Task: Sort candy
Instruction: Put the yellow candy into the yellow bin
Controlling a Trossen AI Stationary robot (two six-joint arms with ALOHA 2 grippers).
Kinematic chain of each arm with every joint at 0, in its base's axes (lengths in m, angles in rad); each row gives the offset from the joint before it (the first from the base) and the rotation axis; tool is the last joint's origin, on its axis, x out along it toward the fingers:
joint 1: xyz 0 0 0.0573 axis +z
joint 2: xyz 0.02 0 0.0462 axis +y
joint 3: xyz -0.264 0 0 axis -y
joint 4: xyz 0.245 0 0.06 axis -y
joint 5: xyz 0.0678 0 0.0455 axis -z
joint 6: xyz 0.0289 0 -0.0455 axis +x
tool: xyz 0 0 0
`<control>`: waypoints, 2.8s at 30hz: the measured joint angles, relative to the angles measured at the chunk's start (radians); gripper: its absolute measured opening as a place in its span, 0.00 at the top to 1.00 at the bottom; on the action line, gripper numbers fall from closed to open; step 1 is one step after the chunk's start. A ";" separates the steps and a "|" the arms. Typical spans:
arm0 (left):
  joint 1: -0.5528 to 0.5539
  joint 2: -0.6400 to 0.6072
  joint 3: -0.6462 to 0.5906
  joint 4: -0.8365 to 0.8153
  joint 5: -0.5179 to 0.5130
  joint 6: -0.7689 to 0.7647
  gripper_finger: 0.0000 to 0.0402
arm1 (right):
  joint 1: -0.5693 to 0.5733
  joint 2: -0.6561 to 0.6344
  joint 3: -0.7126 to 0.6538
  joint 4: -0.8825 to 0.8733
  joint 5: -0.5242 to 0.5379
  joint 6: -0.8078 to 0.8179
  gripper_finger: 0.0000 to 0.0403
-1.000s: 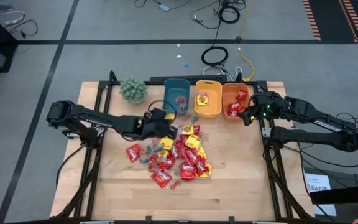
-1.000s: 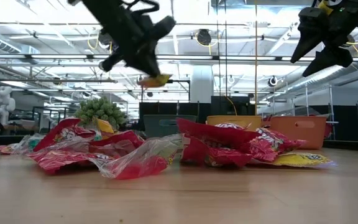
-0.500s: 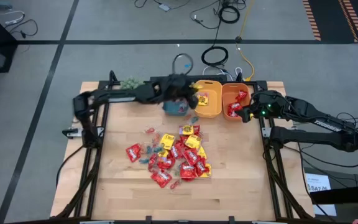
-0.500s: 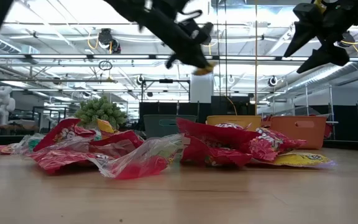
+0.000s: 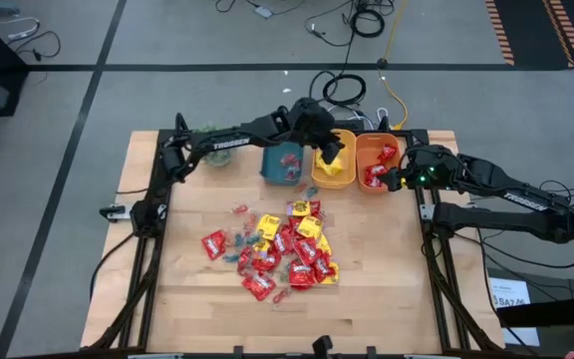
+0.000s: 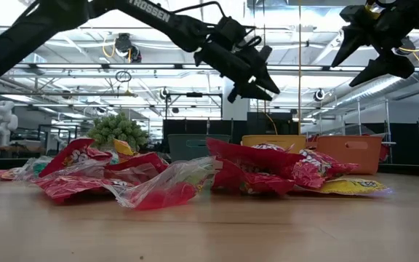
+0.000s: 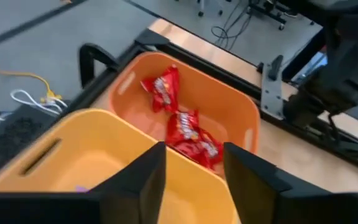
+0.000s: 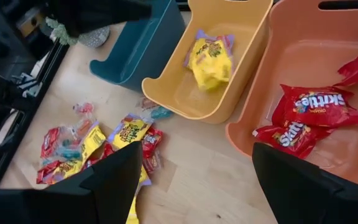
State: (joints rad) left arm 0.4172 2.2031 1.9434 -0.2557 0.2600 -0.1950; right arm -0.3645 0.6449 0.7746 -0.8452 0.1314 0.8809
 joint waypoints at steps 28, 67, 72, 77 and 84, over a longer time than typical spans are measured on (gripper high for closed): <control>-0.195 -0.583 -0.652 -0.132 -0.471 -0.237 0.56 | 0.000 0.000 0.000 0.001 0.015 -0.109 0.26; -0.508 -0.543 -0.961 -0.097 -0.586 -0.684 0.99 | 0.000 -0.001 0.000 -0.047 -0.081 -0.190 0.26; -0.480 -0.655 -0.940 -0.098 -0.620 -0.620 0.99 | 0.000 0.000 0.000 -0.050 -0.081 -0.190 0.26; -0.401 -0.697 -0.860 -0.095 -0.583 -0.430 1.00 | 0.000 0.000 0.000 -0.050 -0.078 -0.186 0.26; -0.204 -0.607 -0.660 -0.094 -0.393 -0.142 1.00 | 0.000 0.000 0.000 -0.050 -0.077 -0.154 0.26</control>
State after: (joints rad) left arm 0.2127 1.5963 1.2831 -0.3500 -0.1325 -0.3374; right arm -0.3649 0.6449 0.7746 -0.8948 0.0540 0.7273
